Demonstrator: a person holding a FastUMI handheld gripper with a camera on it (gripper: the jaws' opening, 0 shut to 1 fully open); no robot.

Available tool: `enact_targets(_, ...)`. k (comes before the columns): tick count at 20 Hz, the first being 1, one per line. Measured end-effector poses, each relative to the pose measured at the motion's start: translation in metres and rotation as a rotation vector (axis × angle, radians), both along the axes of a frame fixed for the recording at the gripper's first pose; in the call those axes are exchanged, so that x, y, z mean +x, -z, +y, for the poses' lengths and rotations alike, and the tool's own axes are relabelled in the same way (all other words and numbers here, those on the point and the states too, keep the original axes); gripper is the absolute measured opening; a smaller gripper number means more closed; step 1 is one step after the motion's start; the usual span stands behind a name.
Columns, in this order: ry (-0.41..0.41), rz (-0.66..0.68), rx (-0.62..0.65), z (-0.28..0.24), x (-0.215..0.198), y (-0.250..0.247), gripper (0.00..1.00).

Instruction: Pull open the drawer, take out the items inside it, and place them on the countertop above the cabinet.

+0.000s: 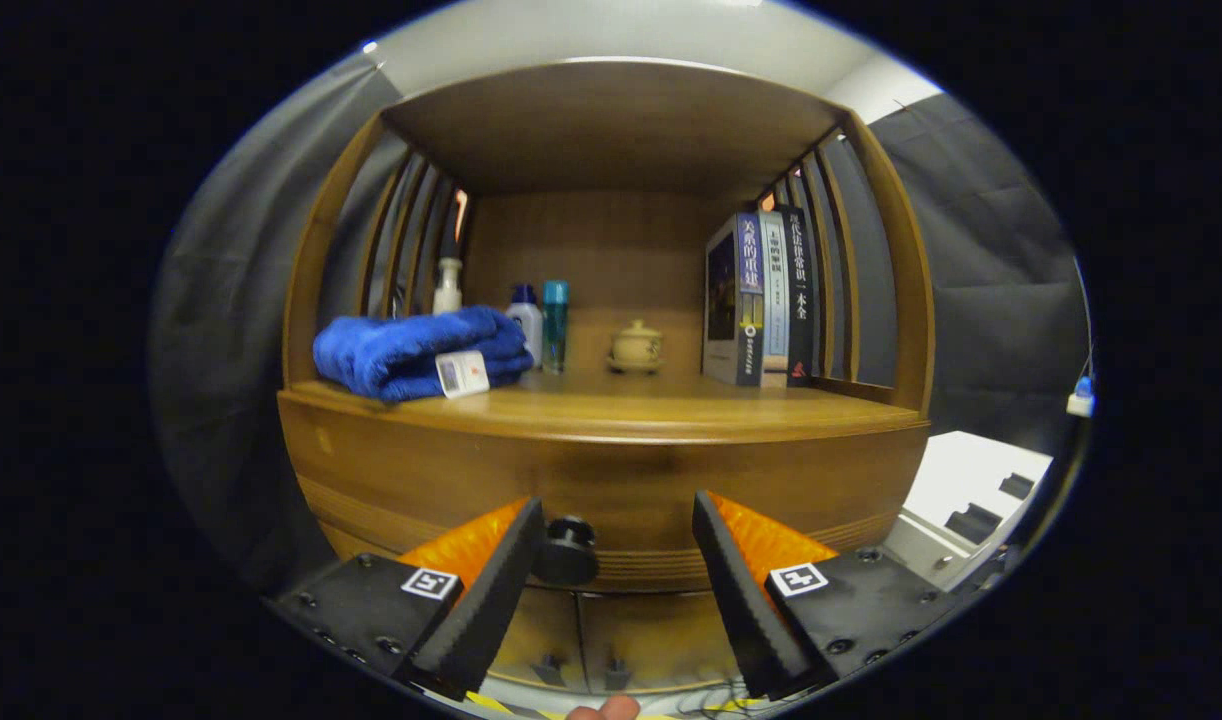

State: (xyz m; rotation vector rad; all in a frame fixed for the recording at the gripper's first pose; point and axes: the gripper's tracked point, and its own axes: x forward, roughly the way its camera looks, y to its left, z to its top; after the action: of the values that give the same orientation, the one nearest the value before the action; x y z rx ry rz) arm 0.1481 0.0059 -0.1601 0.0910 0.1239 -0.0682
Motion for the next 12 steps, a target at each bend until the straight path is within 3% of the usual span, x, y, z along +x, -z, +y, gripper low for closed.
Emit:
enact_targets(10, -0.028, 0.069, -0.036, 0.01, 0.002, 0.028, 0.98)
enact_targets(12, -0.025, 0.067, -0.023, 0.01, 0.005, 0.027, 0.87)
